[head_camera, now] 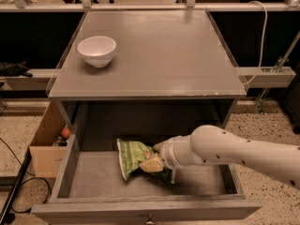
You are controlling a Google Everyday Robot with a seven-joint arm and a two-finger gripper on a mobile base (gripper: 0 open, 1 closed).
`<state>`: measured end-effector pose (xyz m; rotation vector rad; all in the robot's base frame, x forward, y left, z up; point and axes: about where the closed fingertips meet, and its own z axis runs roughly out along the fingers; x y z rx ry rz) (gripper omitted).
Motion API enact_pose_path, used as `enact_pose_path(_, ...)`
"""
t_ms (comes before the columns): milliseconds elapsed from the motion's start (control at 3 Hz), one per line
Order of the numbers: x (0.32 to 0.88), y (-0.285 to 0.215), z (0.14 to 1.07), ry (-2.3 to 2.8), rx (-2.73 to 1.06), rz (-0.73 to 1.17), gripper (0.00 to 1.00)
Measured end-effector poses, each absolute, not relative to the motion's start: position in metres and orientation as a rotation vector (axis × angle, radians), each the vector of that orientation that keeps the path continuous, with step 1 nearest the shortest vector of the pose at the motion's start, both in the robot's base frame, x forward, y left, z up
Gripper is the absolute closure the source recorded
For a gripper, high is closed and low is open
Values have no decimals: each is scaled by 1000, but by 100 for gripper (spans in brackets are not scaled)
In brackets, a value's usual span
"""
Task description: Pick green jalapeno chip bag from top drawer and place on counter
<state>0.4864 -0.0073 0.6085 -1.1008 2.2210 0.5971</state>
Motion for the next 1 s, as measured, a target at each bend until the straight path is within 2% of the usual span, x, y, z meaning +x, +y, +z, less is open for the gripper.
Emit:
enact_pose_path(667,486,-7,609,2221,-1101,597,89)
enact_pose_path(1000,486,-7,609,2221,-1101,597,100)
